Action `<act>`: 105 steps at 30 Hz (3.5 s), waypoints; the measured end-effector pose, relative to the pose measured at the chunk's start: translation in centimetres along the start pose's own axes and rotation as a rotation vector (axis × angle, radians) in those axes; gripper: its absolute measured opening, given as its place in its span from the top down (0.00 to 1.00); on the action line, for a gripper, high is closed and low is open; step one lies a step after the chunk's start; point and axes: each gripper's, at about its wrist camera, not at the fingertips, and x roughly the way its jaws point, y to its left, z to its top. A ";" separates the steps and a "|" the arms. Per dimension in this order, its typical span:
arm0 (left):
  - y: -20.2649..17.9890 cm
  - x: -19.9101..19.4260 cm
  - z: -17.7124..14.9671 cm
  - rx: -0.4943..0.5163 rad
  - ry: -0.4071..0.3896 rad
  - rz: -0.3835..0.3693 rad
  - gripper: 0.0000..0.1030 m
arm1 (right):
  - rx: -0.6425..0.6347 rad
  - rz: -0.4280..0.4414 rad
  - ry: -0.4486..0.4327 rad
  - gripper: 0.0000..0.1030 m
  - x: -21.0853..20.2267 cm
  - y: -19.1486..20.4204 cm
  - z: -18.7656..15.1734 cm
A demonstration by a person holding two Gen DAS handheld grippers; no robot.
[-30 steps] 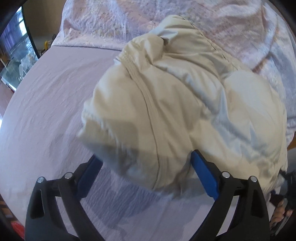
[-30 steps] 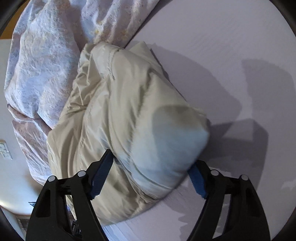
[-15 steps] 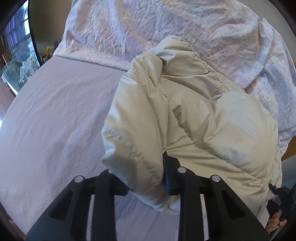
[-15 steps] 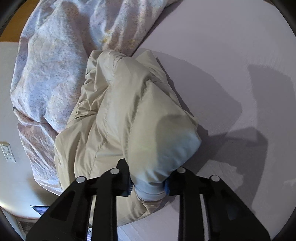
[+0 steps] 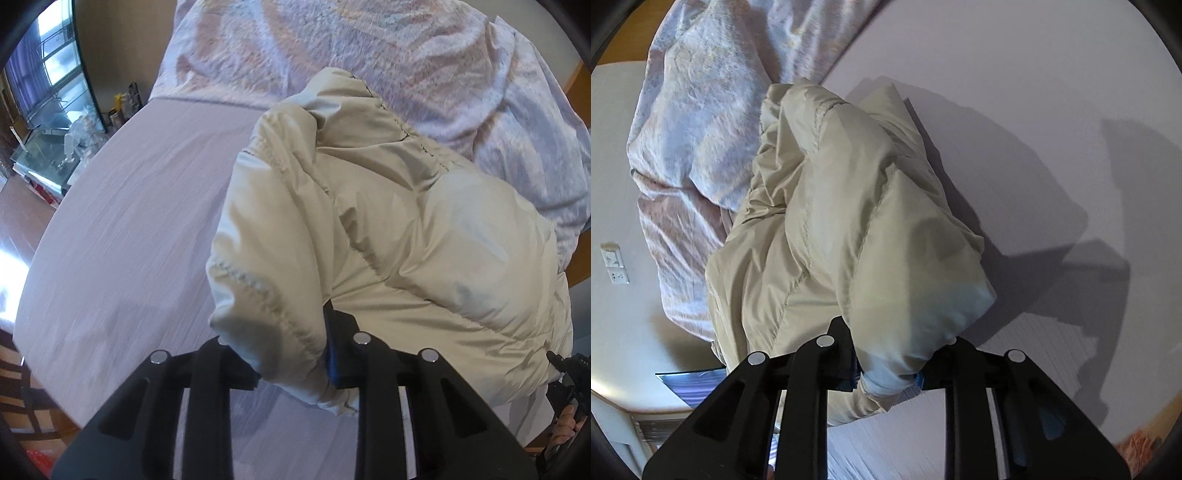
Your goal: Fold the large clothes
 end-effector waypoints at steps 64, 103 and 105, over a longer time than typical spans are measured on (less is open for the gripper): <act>2.8 1.3 -0.1 -0.187 0.008 -0.066 0.14 | -0.807 -0.294 0.113 0.79 13.2 17.3 -9.3; -18.1 -12.6 1.9 0.198 -0.249 -0.446 0.77 | -0.812 -0.198 0.105 0.78 9.8 14.6 -8.5; -19.9 -12.9 1.3 0.234 -0.249 -0.449 0.77 | -0.794 -0.186 0.107 0.78 9.1 14.1 -8.0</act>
